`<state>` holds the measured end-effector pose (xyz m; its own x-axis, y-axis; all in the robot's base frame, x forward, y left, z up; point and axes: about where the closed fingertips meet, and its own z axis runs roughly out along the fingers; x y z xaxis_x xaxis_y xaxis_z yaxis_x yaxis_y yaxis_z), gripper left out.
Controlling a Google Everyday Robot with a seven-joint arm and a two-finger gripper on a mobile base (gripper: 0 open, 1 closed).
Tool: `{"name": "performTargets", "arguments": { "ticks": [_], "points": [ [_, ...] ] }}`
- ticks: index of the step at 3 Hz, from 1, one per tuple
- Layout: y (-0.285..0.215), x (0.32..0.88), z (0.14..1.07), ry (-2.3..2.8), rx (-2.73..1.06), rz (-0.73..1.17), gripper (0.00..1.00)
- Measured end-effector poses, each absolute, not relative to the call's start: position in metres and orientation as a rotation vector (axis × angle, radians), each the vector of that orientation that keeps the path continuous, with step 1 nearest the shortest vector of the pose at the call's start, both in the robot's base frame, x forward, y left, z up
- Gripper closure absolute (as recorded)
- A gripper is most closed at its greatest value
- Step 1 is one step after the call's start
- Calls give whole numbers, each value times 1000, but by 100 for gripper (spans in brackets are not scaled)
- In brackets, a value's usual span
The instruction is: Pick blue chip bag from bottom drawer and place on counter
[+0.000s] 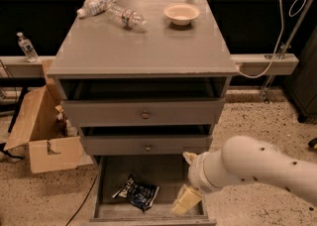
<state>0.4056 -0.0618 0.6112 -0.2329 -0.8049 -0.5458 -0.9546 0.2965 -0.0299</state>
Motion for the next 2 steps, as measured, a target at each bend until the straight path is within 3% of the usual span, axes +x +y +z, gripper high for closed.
{"name": "performTargets", "arguments": {
  "ticks": [2],
  "points": [
    [-58, 447, 460, 2024, -1468, 462, 0]
  ]
}}
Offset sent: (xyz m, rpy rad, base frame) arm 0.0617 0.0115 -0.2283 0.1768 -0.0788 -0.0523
